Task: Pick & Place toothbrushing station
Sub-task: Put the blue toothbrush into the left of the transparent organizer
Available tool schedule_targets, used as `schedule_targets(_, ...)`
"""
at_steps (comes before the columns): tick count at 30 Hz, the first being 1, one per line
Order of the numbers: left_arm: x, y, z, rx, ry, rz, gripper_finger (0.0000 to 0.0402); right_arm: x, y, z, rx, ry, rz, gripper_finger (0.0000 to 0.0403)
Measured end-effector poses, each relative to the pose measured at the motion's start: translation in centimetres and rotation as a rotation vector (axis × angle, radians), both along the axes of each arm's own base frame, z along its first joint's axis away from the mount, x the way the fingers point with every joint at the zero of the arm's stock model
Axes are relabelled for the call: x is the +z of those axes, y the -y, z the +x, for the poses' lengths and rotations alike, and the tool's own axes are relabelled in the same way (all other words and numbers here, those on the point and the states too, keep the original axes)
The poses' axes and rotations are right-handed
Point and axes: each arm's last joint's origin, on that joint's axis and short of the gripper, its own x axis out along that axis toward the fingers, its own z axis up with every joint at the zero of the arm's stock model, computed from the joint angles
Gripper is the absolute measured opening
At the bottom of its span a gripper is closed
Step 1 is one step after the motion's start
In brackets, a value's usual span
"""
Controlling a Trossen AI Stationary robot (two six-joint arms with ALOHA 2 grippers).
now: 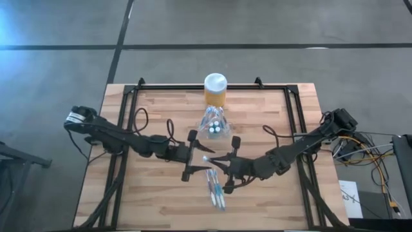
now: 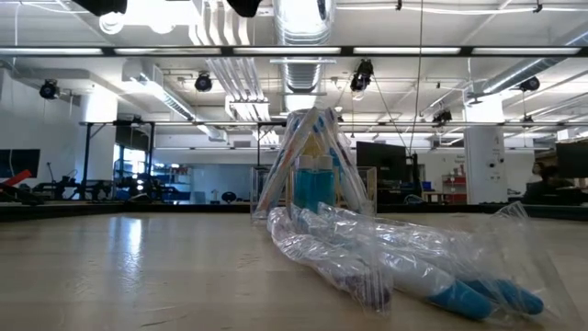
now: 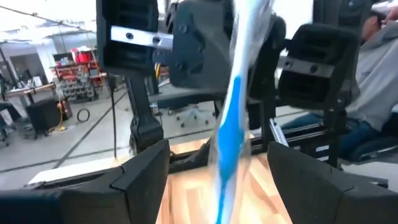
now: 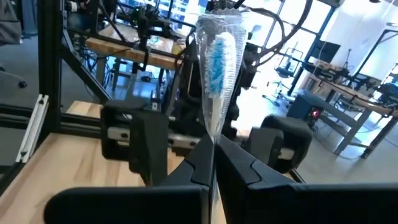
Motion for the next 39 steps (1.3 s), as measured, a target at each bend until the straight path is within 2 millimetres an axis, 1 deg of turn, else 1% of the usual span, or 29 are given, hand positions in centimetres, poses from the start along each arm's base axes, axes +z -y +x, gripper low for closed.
schedule_targets(6,0.0,0.1,0.0,-0.022,0.023,-0.002,0.0267,-0.5,0.1,-0.1,0.001,0.033,0.020,0.0008)
schedule_targets(9,0.1,0.1,0.0,-0.034,0.030,-0.003,0.0242,-0.8,0.2,-0.1,0.000,0.037,0.022,0.0008)
schedule_targets(12,0.1,0.1,0.1,-0.037,0.029,-0.002,0.0191,-1.1,0.3,-0.1,-0.004,0.042,0.025,0.0008)
schedule_targets(18,0.0,0.1,0.1,-0.079,0.025,0.009,0.0051,-1.8,0.6,-0.2,-0.006,0.055,0.037,0.0008)
schedule_targets(19,0.0,0.0,0.1,-0.079,0.022,0.008,0.0039,-1.9,0.6,-0.2,-0.007,0.053,0.043,0.0008)
schedule_targets(22,-0.2,-0.1,0.2,-0.075,0.010,0.011,0.0039,-2.0,0.7,-0.1,-0.009,0.052,0.053,0.0008)
schedule_targets(26,-0.4,-0.1,0.2,-0.087,-0.012,0.018,0.0039,-2.1,0.6,-0.1,0.031,0.041,0.060,0.0009)
schedule_targets(28,-0.5,-0.2,0.1,-0.091,-0.014,0.020,0.0039,-2.1,0.6,-0.1,0.034,0.043,0.073,0.0015)
schedule_targets(29,-0.6,-0.2,0.1,-0.090,-0.014,0.023,0.0032,-2.0,0.5,-0.2,0.036,0.045,0.075,0.0022)
schedule_targets(30,-0.6,-0.2,0.1,-0.090,-0.015,0.022,0.0019,-2.0,0.5,-0.2,0.037,0.046,0.076,0.0030)
schedule_targets(36,-0.7,-0.4,0.0,-0.086,-0.028,0.024,0.0019,-1.9,0.4,-0.4,0.033,0.051,0.086,0.0106)
schedule_targets(39,-0.6,-0.6,-0.5,-0.083,-0.030,0.026,0.0019,-1.6,0.3,-0.9,0.029,0.034,0.080,0.0138)
